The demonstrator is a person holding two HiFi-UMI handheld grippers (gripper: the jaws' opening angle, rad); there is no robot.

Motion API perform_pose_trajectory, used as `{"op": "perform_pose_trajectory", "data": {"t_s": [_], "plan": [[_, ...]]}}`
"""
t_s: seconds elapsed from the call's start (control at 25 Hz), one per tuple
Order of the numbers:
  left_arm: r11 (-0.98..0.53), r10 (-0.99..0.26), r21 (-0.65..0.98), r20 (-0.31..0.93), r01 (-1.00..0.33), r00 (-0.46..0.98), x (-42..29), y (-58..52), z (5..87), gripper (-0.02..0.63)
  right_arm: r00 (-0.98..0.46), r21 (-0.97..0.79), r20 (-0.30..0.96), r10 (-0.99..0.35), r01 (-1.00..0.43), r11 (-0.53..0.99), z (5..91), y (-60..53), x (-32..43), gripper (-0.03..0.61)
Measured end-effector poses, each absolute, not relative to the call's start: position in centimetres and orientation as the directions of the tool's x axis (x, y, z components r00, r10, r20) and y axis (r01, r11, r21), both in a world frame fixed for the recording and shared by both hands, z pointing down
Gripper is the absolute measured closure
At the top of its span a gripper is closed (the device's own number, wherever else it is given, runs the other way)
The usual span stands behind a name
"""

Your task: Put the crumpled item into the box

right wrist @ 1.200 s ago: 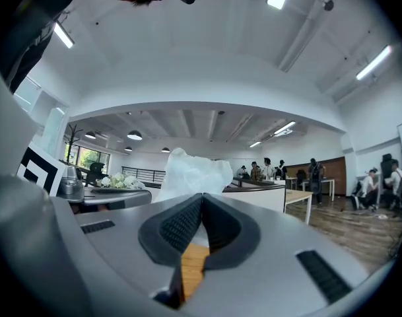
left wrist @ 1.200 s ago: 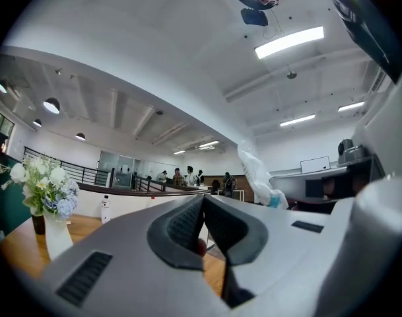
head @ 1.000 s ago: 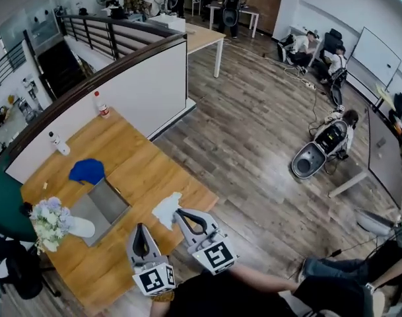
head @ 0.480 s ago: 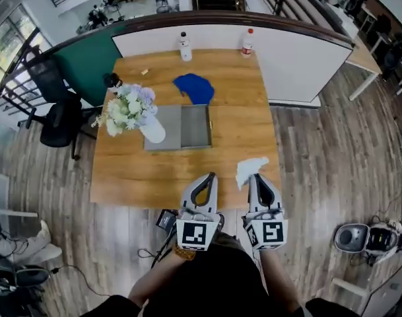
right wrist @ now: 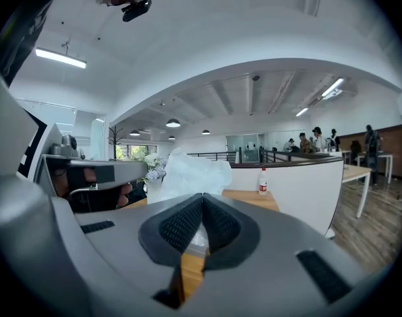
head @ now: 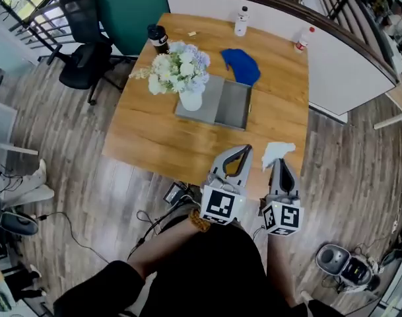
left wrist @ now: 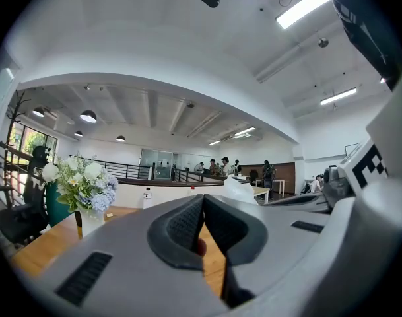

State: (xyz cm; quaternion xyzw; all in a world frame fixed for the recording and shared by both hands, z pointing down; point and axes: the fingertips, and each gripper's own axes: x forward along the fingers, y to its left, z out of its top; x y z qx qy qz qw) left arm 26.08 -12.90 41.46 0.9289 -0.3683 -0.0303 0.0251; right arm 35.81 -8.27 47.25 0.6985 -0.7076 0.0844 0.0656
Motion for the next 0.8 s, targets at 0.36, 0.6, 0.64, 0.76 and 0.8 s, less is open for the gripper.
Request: {"op": "perform_pose_trajectory", "data": {"t_s": [0.36, 0.6, 0.64, 0.76, 0.8], "plan": [[-0.707, -0.707, 0.086, -0.044, -0.702, 0.706, 23.2, -15.7, 41.8, 0.591, -0.057, -0.068, 0.254, -0.966, -0.997, 0.041, 48.5, -11.7, 33.4, 0.571], [-0.667, -0.743, 0.130, -0.046, -0.734, 0.667, 20.3, -17.4, 42.1, 0.591, -0.092, -0.067, 0.309, -0.947, -0.995, 0.075, 50.0, -13.4, 30.9, 0.571], [-0.662, -0.748, 0.135, -0.047, -0.737, 0.663, 19.9, -17.6, 42.1, 0.591, -0.098, -0.068, 0.315, -0.944, -0.994, 0.080, 50.2, -13.6, 30.5, 0.571], [-0.656, -0.752, 0.146, -0.051, -0.740, 0.657, 19.0, -18.0, 42.4, 0.591, -0.115, -0.074, 0.329, -0.937, -0.993, 0.095, 51.0, -14.2, 29.2, 0.571], [-0.657, -0.752, 0.147, -0.053, -0.740, 0.657, 18.7, -18.1, 42.4, 0.591, -0.121, -0.077, 0.335, -0.935, -0.992, 0.101, 51.3, -14.4, 28.8, 0.571]]}}
